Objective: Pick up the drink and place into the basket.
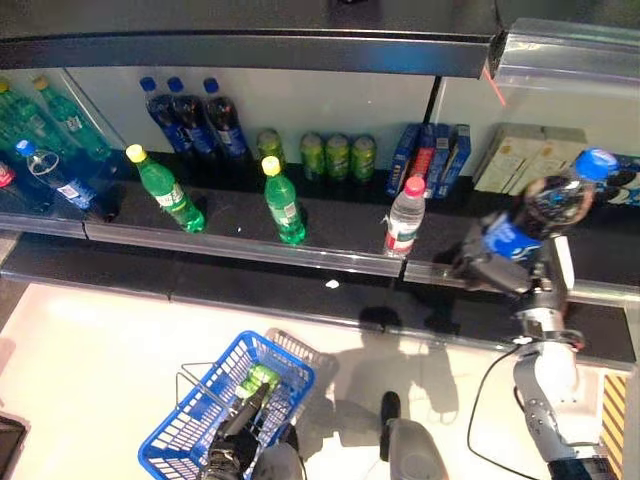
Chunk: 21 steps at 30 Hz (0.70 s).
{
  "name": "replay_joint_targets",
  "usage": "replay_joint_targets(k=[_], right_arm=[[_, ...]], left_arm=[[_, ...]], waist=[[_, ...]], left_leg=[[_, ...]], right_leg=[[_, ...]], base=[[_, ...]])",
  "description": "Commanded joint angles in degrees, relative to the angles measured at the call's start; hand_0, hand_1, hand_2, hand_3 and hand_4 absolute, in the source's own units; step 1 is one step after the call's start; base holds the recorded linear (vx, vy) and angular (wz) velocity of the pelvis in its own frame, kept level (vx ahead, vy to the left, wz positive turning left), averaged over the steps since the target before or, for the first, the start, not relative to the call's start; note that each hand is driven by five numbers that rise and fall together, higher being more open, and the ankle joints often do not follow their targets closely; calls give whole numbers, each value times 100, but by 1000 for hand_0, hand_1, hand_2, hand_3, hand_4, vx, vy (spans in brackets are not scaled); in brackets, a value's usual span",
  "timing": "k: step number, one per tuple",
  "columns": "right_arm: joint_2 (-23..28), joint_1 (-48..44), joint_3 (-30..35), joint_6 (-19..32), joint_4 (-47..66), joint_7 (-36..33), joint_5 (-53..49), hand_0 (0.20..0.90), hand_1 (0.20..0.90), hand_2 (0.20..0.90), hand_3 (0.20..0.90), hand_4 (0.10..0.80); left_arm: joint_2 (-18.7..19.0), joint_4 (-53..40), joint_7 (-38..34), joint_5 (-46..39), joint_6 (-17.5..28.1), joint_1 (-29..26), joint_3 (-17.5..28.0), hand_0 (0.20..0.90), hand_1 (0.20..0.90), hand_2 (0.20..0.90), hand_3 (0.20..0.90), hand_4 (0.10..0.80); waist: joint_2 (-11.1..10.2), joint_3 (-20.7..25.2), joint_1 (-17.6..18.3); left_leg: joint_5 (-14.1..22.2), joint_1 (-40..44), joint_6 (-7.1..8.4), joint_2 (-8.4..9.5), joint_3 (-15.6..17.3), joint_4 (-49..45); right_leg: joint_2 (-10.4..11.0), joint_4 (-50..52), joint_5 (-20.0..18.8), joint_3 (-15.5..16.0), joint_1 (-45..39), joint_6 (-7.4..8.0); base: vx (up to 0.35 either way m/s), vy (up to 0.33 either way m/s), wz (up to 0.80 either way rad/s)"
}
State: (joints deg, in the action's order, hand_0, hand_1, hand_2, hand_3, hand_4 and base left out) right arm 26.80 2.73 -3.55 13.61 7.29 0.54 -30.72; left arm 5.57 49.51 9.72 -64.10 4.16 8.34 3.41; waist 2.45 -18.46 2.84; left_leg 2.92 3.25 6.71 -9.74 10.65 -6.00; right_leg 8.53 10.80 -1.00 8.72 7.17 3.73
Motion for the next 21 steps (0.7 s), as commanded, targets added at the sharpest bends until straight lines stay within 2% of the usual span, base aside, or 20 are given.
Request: replay_joint_targets(k=[1, 11, 17, 21], right_arm=[[123, -493, -61, 632, 1422, 814, -617, 300, 300, 300, 200, 100], [-14, -1226, -1222, 295, 1736, 1353, -797, 300, 300, 300, 200, 100], [-108, -1711, -1793, 363, 1712, 1232, -619, 300, 300, 300, 200, 100], [-385, -2457, -2256, 389, 1443, 729, -202, 300, 300, 300, 200, 100]], left_arm=[[238, -607, 824, -546, 605, 329, -244, 300, 300, 300, 200, 100], [386, -779, 1029, -697, 943, 200, -568, 300, 300, 300, 200, 100], [575, -1207, 1273, -278, 1115, 169, -941, 300, 300, 300, 200, 100], [797, -1623, 1487, -54, 1078, -28, -1246, 300, 300, 300, 200, 100]], waist=[[-100, 650, -122], [-61, 621, -456], [10, 565, -760], [90, 375, -1056]], left_leg=[[-812, -387, 47, -246, 3, -471], [-900, -519, 59, -133, -242, -267], [-902, -621, 47, 3, -452, -65], [-941, -826, 46, 93, -676, -51]], right_leg=[[29, 264, 779, 124, -752, -171], [92, 167, 705, 286, -722, -144], [199, 137, 656, 475, -729, -98], [285, 250, 661, 676, -655, -124]], base=[[-23, 52, 3], [-52, 35, 8], [-37, 41, 24], [-82, 30, 36]])
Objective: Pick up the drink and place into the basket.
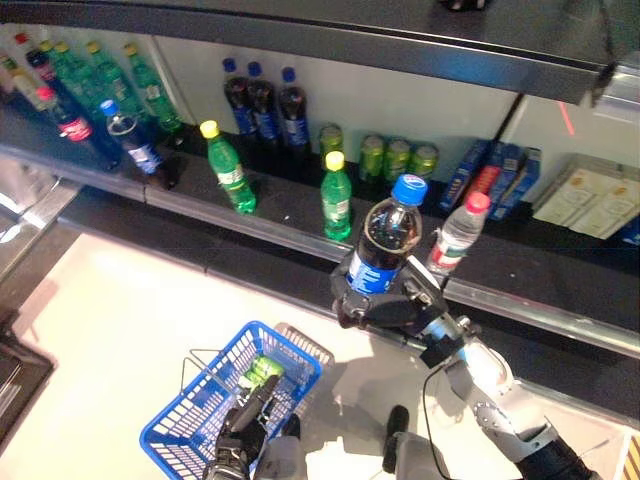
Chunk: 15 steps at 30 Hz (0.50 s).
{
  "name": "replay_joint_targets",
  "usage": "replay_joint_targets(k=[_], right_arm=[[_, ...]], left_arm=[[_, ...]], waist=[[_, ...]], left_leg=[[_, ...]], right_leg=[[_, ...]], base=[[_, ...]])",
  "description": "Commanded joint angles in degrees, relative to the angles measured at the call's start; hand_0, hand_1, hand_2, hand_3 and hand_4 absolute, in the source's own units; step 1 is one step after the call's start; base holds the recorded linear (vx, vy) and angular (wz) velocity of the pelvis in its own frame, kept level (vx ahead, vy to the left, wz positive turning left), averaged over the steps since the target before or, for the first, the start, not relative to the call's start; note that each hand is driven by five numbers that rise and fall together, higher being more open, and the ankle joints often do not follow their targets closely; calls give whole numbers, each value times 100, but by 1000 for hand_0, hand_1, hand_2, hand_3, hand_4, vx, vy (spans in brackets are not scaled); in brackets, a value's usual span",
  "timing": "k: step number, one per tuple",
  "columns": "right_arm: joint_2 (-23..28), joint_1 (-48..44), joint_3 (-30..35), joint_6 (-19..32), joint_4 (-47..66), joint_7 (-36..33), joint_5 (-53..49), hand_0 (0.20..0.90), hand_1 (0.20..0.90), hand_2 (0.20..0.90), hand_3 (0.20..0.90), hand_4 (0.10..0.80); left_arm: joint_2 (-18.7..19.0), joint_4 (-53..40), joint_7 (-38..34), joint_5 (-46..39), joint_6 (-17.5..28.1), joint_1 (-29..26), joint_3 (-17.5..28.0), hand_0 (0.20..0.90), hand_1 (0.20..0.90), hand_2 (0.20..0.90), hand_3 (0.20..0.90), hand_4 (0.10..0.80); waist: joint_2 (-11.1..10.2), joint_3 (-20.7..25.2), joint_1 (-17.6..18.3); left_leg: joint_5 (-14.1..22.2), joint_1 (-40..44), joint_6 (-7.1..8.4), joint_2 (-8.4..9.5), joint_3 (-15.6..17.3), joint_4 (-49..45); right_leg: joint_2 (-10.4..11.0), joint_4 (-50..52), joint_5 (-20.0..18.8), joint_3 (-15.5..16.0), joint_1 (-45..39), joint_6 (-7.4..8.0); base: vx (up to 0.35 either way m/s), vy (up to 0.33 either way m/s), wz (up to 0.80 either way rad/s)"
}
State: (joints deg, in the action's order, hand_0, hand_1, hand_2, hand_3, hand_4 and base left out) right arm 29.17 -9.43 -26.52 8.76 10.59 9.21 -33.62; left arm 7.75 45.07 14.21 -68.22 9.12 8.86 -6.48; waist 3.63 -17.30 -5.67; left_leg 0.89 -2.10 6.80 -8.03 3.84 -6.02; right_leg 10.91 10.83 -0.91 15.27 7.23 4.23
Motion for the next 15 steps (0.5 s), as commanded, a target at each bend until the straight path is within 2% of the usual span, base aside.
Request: replay_joint_targets(k=[1, 8, 12, 14, 15], right_arm=[[-728, -1453, -69, 760, 1016, -351, 185, 300, 300, 300, 200, 100], [-1054, -1944, -416, 332, 465, -1127, 577, 300, 300, 300, 200, 100], [-1168, -2023, -512, 190, 105, -1505, 754, 300, 300, 300, 200, 100], [-1217, -2131, -533, 16, -211, -1775, 620, 300, 300, 300, 200, 100], [-1246, -2206, -521, 86, -441, -1823, 655, 300, 300, 300, 200, 100]], left_arm=[[623, -1282, 1196, 363, 583, -97, -364, 300, 300, 300, 200, 100], [875, -2261, 1952, 415, 470, 106, -757, 300, 300, 300, 200, 100], [1048, -2858, 2138, 349, 322, 208, -956, 300, 300, 300, 200, 100], [1204, -3309, 2303, 328, 195, 245, -1050, 300, 300, 300, 200, 100], [1322, -3602, 2305, 333, 134, 243, -1113, 300, 300, 300, 200, 100]], waist=[[0, 202, -303], [115, 0, -741], [167, -71, -941], [196, -123, -1068], [216, -158, -1138]], left_leg=[[-740, -342, 33, -47, -79, -57], [-747, -550, 5, 167, -478, -120], [-690, -631, -18, 272, -623, -168], [-661, -692, -32, 342, -729, -199], [-645, -740, -40, 382, -781, -226]], right_leg=[[70, 287, 662, 85, -656, -191], [214, 334, 619, 371, -673, -208], [301, 353, 597, 536, -702, -198], [350, 354, 589, 676, -733, -187], [372, 365, 588, 739, -734, -184]], base=[[-23, 34, 29], [-10, 47, 30], [6, 27, 31], [-9, 29, 23], [-22, 15, 24]])
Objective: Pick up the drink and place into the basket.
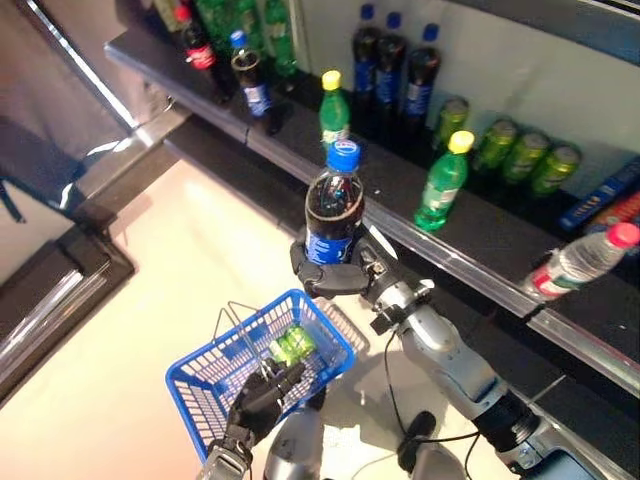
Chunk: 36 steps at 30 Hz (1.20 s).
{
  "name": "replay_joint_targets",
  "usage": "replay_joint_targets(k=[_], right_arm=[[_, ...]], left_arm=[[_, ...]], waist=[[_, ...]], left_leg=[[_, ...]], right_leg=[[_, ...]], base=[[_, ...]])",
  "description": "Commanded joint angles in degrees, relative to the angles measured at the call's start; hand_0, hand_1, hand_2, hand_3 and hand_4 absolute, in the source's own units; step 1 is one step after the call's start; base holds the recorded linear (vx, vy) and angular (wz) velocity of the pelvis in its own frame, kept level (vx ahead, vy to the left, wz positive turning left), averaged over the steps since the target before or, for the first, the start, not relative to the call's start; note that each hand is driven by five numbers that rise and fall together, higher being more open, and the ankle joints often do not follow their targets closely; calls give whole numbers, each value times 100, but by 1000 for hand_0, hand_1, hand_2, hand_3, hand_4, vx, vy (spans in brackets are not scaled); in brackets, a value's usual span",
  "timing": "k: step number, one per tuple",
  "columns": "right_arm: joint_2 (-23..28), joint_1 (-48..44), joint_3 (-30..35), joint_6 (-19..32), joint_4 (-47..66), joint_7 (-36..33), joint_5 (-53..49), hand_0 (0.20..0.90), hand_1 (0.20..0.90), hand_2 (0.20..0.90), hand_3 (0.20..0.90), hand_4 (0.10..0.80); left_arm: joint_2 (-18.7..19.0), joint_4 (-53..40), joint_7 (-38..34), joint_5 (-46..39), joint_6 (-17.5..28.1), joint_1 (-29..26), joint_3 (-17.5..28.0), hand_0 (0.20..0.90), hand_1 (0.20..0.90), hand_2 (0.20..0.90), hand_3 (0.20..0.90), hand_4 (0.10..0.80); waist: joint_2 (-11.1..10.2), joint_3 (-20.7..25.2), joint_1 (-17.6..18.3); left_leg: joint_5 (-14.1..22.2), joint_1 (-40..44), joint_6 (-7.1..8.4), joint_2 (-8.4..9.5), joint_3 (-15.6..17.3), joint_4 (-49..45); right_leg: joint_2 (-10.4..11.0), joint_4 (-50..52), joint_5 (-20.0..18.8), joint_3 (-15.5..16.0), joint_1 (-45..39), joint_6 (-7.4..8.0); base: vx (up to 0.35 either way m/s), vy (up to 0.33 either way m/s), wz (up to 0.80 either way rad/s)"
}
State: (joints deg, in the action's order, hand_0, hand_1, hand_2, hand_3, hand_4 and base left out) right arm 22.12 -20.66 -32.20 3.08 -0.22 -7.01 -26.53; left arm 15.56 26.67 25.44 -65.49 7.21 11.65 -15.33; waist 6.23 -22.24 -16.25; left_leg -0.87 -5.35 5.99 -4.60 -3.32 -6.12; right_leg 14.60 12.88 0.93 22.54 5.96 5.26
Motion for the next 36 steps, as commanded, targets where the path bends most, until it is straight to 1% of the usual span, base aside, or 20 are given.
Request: replay_joint_targets(k=[1, 2, 4, 7, 10, 13, 16, 20, 24, 28, 29, 31, 33, 34, 36], right_arm=[[-559, -1150, 45, 659, 508, -244, 12, 300, 300, 300, 200, 100], [-564, -1174, 40, 639, 464, -263, 69, 300, 300, 300, 200, 100], [-560, -1245, -12, 578, 329, -390, 205, 300, 300, 300, 200, 100], [-541, -1238, -59, 581, 138, -467, 312, 300, 300, 300, 200, 100], [-548, -1105, -100, 637, -136, -559, 355, 300, 300, 300, 200, 100], [-579, -1012, -165, 677, -386, -645, 391, 300, 300, 300, 200, 100], [-718, -967, -216, 757, -852, -785, 414, 300, 300, 300, 200, 100], [-965, -1170, -215, 875, -1362, -862, 333, 300, 300, 300, 200, 100], [-1144, -1306, -231, 887, -1497, -889, 244, 300, 300, 300, 200, 100], [-1306, -1397, -303, 743, -1696, -919, 225, 300, 300, 300, 200, 100], [-1358, -1391, -368, 628, -1844, -920, 180, 300, 300, 300, 200, 100], [-1428, -1328, -432, 486, -2121, -932, -150, 300, 300, 300, 200, 100], [-1480, -1319, -479, 421, -2320, -924, -51, 300, 300, 300, 200, 100], [-1519, -1342, -556, 262, -2499, -911, -42, 300, 300, 300, 200, 100], [-1566, -1383, -630, 141, -2712, -915, 40, 300, 300, 300, 200, 100]], left_arm=[[646, -1976, 1218, -29, 282, -44, -275, 300, 300, 300, 200, 100], [680, -2056, 1238, -63, 285, -53, -284, 300, 300, 300, 200, 100], [851, -2519, 1238, 25, 296, -111, -267, 300, 300, 300, 200, 100], [1004, -3004, 1264, -28, 213, -127, -221, 300, 300, 300, 200, 100], [1203, -3577, 1230, -146, 29, -186, -28, 300, 300, 300, 200, 100], [1277, -3844, 1305, -224, -80, -220, 87, 300, 300, 300, 200, 100], [1338, -4309, 1510, -307, -404, -291, 188, 300, 300, 300, 200, 100], [1379, -4567, 1777, -441, -664, -526, 174, 300, 300, 300, 200, 100], [1359, -4701, 1802, -482, -852, -687, 94, 300, 300, 300, 200, 100], [1358, -4735, 1900, -410, -899, -786, 55, 300, 300, 300, 200, 100], [1341, -4791, 1943, -411, -931, -819, 49, 300, 300, 300, 200, 100], [1324, -4872, 1976, -411, -961, -839, 56, 300, 300, 300, 200, 100], [1339, -4916, 2021, -399, -941, -859, 63, 300, 300, 300, 200, 100], [1377, -5007, 2028, -441, -945, -909, 60, 300, 300, 300, 200, 100], [1401, -5071, 2048, -504, -985, -976, 83, 300, 300, 300, 200, 100]], waist=[[-37, 278, -141], [-33, 262, -164], [-28, 216, -246], [-37, 201, -339], [-79, 203, -486], [-105, 200, -578], [-135, 179, -750], [-150, 54, -862], [-176, -32, -904], [-189, -91, -936], [-190, -127, -949], [-192, -173, -961], [-193, -212, -976], [-186, -269, -991], [-186, -328, -1018]], left_leg=[[-433, -433, 40, 76, -109, -259], [-427, -449, 39, 92, -132, -270], [-413, -480, 29, 140, -216, -294], [-398, -504, 20, 175, -290, -326], [-380, -533, 5, 213, -417, -370], [-369, -551, -11, 243, -507, -398], [-350, -589, -46, 296, -648, -432], [-340, -646, -70, 342, -773, -471], [-304, -691, -81, 373, -839, -533], [-271, -728, -92, 406, -875, -592], [-256, -752, -103, 418, -876, -618], [-241, -780, -111, 424, -866, -645], [-233, -805, -116, 425, -847, -660], [-224, -837, -123, 428, -838, -678], [-217, -867, -128, 439, -839, -696]], right_leg=[[32, 211, 435, 56, -617, -283], [41, 217, 432, 79, -617, -278], [65, 222, 418, 149, -636, -256], [79, 199, 404, 226, -691, -232], [85, 156, 381, 342, -770, -191], [78, 131, 371, 405, -812, -174], [47, 78, 362, 511, -888, -158], [21, 79, 363, 588, -923, -161], [28, 136, 377, 614, -900, -156], [57, 190, 379, 615, -872, -135], [76, 207, 374, 611, -850, -124], [97, 214, 364, 613, -835, -112], [115, 221, 356, 623, -823, -102], [134, 233, 348, 634, -801, -93], [160, 247, 337, 643, -782, -80]], base=[[-22, 10, 32], [-10, 13, 37], [11, 21, 28], [33, 5, 16], [56, -40, 21], [40, -56, 19], [34, -104, 17], [-4, -82, 13], [12, -42, 18], [26, -12, 4], [14, -2, 7], [11, -4, 7], [-8, -11, 5], [-23, -17, 7], [-16, -23, 5]])
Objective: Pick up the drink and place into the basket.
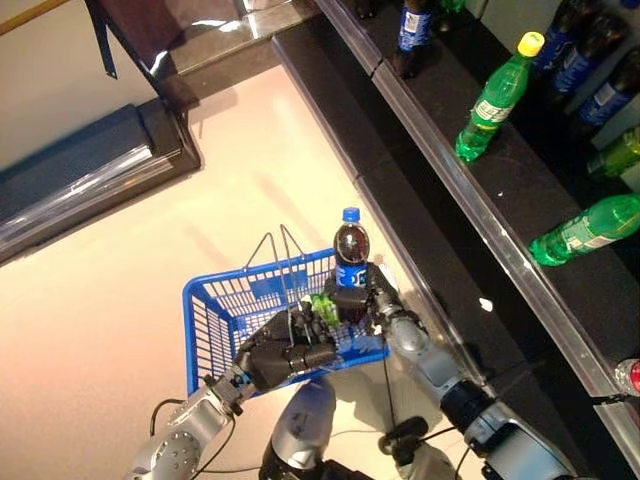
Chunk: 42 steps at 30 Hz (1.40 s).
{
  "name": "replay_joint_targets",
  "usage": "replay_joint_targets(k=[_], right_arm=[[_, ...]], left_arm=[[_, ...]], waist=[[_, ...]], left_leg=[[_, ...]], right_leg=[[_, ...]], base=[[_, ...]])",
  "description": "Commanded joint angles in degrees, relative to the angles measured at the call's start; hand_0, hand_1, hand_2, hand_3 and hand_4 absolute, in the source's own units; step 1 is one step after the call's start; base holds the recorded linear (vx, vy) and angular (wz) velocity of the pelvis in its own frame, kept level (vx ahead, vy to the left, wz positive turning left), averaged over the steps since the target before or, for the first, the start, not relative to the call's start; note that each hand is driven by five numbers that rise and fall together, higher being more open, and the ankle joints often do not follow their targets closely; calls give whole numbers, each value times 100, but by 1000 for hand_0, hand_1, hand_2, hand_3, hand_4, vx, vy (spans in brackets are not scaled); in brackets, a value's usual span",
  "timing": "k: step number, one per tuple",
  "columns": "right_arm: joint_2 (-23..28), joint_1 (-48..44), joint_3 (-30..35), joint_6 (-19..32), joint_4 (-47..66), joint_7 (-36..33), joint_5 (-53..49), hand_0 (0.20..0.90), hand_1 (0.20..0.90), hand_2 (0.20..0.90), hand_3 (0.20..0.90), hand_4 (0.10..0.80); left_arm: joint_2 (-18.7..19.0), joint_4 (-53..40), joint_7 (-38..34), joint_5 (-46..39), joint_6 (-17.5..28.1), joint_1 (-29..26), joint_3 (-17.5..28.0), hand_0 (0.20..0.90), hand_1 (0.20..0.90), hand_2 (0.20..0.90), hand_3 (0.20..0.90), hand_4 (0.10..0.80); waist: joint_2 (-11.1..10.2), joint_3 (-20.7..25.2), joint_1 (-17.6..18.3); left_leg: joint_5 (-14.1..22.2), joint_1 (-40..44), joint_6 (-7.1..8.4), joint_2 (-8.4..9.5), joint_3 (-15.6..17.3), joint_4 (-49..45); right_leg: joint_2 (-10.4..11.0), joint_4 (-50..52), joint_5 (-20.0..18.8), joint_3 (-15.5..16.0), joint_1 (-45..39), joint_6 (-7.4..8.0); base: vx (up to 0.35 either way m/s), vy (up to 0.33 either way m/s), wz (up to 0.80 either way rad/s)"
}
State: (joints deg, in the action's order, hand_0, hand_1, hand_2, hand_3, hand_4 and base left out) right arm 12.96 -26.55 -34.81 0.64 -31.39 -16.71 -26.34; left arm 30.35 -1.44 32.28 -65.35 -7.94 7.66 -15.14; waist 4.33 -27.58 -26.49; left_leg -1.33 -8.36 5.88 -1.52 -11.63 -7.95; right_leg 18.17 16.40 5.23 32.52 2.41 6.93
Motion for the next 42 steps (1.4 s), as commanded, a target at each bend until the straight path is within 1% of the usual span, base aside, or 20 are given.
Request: replay_joint_targets(k=[1, 5, 6, 9, 10, 11, 14, 16, 17, 20, 25, 28, 32, 34, 40, 41, 42], right_arm=[[-680, -858, -401, 270, 207, 111, 76, 300, 300, 300, 200, 100], [-732, -1142, -493, -183, -392, 474, 252, 300, 300, 300, 200, 100], [-737, -1199, -531, -399, -543, 600, 351, 300, 300, 300, 200, 100], [-712, -1309, -675, -794, -927, 1049, 468, 300, 300, 300, 200, 100], [-709, -1345, -737, -1098, -1079, 1325, 695, 300, 300, 300, 200, 100], [-687, -1387, -849, -1183, -1175, 1506, 764, 300, 300, 300, 200, 100], [-686, -1484, -952, -1316, -1370, 1644, 1131, 300, 300, 300, 200, 100], [-657, -1606, -1030, -1292, -1513, 1712, 1649, 300, 300, 300, 200, 100], [-644, -1719, -1051, -1243, -1623, 1434, 2064, 300, 300, 300, 200, 100], [-597, -1976, -1018, -1168, -1878, 1241, 2823, 300, 300, 300, 200, 100], [-511, -2177, -1126, -1088, -1884, 1268, 4289, 300, 300, 300, 200, 100], [-468, -2224, -1219, -1111, -1833, 1242, 4514, 300, 300, 300, 200, 100], [-509, -2240, -1304, -1336, -1666, 1093, 4793, 300, 300, 300, 200, 100], [-530, -2276, -1322, -1341, -1709, 1067, 4957, 300, 300, 300, 200, 100], [-553, -2252, -1385, -1491, -1803, 1187, 5134, 300, 300, 300, 200, 100], [-549, -2248, -1380, -1486, -1847, 1206, 5175, 326, 326, 326, 230, 130], [-543, -2246, -1376, -1496, -1871, 1229, 5169, 326, 326, 326, 230, 130]], left_arm=[[-62, -2329, 1360, -566, 461, -629, 75, 300, 300, 300, 200, 100], [-70, -2405, 1294, -589, 315, -821, 51, 300, 300, 300, 200, 100], [-67, -2416, 1270, -580, 294, -863, 39, 300, 300, 300, 200, 100], [-74, -2471, 1195, -543, 189, -946, 32, 300, 300, 300, 200, 100], [-57, -2494, 1158, -536, 103, -966, 69, 300, 300, 300, 200, 100], [-36, -2488, 1153, -511, 89, -988, 53, 300, 300, 300, 200, 100], [-2, -2517, 1117, -499, 34, -1025, 55, 300, 300, 300, 200, 100], [-3, -2521, 1115, -450, -18, -1041, 62, 300, 300, 300, 200, 100], [-33, -2511, 1079, -333, -25, -1044, 30, 300, 300, 300, 200, 100], [-84, -2467, 991, -261, -45, -1102, -2, 300, 300, 300, 200, 100], [-189, -2483, 939, -190, -128, -1133, 58, 300, 300, 300, 200, 100], [-205, -2521, 916, -186, -161, -1132, 61, 300, 300, 300, 200, 100], [-238, -2575, 808, -134, -145, -1135, 9, 300, 300, 300, 200, 100], [-236, -2570, 750, -155, -118, -1157, -15, 300, 300, 300, 200, 100], [-224, -2611, 610, -245, -123, -1207, -47, 300, 300, 300, 200, 100], [-214, -2613, 610, -242, -134, -1206, -45, 300, 300, 300, 200, 100], [-212, -2624, 600, -248, -152, -1203, -39, 300, 300, 300, 200, 100]], waist=[[-8, 177, -25], [-34, 68, -102], [-43, 45, -120], [-77, -33, -168], [-110, -66, -203], [-136, -92, -225], [-179, -132, -264], [-199, -165, -286], [-208, -198, -295], [-207, -208, -307], [-227, -216, -303], [-235, -216, -308], [-242, -221, -294], [-227, -221, -285], [-229, -221, -269], [-242, -221, -272], [-250, -221, -275]], left_leg=[[-163, -596, -115, 142, -10, -537], [-146, -659, -110, 160, -35, -588], [-142, -677, -111, 164, -38, -603], [-142, -714, -121, 168, -49, -616], [-145, -724, -125, 162, -53, -609], [-148, -739, -132, 163, -62, -609], [-160, -757, -145, 168, -73, -598], [-173, -774, -159, 167, -74, -581], [-185, -796, -169, 170, -78, -582], [-202, -813, -183, 166, -58, -563], [-214, -831, -202, 146, -17, -534], [-223, -842, -215, 151, -11, -521], [-230, -856, -228, 142, -7, -505], [-222, -867, -233, 138, 2, -514], [-232, -915, -242, 126, 38, -520], [-233, -914, -242, 119, 41, -511], [-234, -911, -241, 116, 43, -507]], right_leg=[[-181, -103, -99, -338, -425, -237], [-140, -53, -105, -309, -394, -222], [-130, -28, -102, -306, -376, -221], [-117, -1, -107, -302, -347, -210], [-110, 9, -114, -288, -336, -203], [-108, 13, -122, -292, -321, -194], [-120, 12, -133, -308, -302, -183], [-131, -1, -153, -317, -284, -177], [-138, 6, -179, -340, -248, -165], [-129, 28, -207, -347, -200, -146], [-131, 37, -240, -372, -141, -115], [-126, 33, -259, -376, -120, -95], [-124, 32, -284, -395, -80, -75], [-106, 55, -286, -400, -52, -63], [-78, 95, -297, -413, 15, -39], [-87, 80, -301, -408, 7, -38], [-93, 69, -303, -406, -2, -39]], base=[[4, -31, 1], [11, -33, 2], [0, 0, 0], [12, -42, 2], [27, -68, 5], [27, -71, 6], [14, -46, 2], [-2, -52, 1], [-10, -48, 2], [-11, -18, 5], [-8, -4, 5], [0, 0, 0], [0, 0, 0], [0, 0, 0], [0, 0, 0], [0, 0, 0], [0, 0, 0]])
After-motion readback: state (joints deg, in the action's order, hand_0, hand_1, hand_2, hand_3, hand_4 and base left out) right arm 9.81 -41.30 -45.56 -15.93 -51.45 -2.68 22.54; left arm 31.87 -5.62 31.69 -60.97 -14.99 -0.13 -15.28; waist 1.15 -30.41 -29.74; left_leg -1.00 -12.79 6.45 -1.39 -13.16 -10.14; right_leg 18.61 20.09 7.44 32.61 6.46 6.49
